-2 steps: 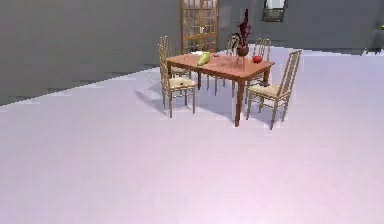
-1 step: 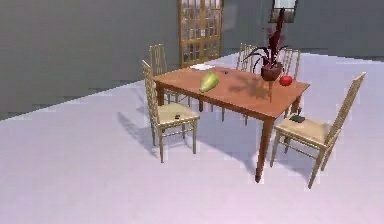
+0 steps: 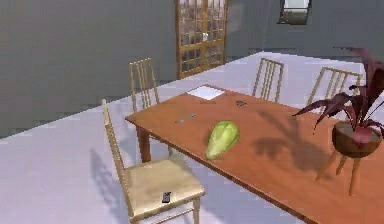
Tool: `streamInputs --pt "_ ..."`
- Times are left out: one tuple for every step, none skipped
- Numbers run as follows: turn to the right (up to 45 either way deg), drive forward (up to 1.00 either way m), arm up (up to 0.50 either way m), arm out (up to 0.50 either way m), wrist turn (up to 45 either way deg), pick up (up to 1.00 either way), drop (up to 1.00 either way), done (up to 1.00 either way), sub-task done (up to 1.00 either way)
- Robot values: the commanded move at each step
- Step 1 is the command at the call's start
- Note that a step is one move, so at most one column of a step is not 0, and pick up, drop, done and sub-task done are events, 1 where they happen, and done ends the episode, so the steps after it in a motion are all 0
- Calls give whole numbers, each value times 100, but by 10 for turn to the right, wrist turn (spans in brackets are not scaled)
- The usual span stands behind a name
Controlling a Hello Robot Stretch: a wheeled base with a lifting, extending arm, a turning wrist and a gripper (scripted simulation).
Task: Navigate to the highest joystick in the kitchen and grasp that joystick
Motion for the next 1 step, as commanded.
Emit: streamInputs --pt "450 0 0 0 0 0 0 0 0"
